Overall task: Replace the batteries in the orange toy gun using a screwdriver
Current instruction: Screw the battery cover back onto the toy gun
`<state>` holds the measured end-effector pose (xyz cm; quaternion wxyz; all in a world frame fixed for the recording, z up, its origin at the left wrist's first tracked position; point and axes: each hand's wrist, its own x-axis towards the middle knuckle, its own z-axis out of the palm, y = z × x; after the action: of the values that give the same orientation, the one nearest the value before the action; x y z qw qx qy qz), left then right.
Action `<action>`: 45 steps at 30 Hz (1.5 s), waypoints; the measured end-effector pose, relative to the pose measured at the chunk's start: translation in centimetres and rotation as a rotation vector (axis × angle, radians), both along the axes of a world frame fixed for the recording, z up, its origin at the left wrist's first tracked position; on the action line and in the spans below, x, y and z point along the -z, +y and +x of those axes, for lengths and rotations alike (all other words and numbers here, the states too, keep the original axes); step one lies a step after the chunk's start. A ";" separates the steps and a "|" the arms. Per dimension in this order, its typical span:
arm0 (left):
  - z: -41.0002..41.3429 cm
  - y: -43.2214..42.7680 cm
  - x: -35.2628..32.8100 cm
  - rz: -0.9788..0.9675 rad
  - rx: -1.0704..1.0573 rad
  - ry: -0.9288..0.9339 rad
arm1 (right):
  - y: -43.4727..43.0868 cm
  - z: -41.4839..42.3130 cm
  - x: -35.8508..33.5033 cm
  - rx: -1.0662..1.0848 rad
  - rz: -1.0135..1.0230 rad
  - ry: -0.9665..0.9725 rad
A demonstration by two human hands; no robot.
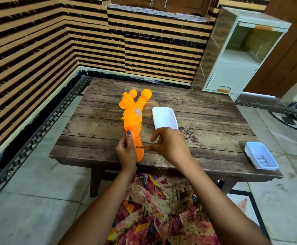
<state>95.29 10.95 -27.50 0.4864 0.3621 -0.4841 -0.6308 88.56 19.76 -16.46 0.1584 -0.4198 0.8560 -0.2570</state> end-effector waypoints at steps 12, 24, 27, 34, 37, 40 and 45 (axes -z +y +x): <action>-0.1 -0.1 0.0 0.012 -0.012 -0.003 | 0.3 0.1 0.3 -0.068 0.082 -0.066; -0.1 0.0 -0.1 0.026 -0.015 0.003 | 0.1 0.3 0.3 0.002 0.085 -0.029; -0.2 0.0 -0.1 0.034 -0.017 0.003 | 0.0 0.3 -0.1 -0.035 0.143 -0.049; -0.1 0.0 -0.1 0.044 -0.005 0.008 | 0.4 0.2 -0.2 -0.040 0.090 -0.009; -0.2 0.0 -0.1 0.059 -0.024 0.017 | 0.4 0.2 0.2 0.024 0.025 0.058; -0.2 0.0 0.0 0.046 -0.025 0.008 | 0.4 0.0 0.4 0.046 0.009 0.048; -0.1 0.1 -0.3 0.023 -0.017 -0.009 | 0.1 0.3 0.2 0.011 0.046 0.021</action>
<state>95.20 11.08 -27.21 0.4855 0.3746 -0.4760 -0.6304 88.84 19.86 -16.69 0.1578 -0.4141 0.8654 -0.2337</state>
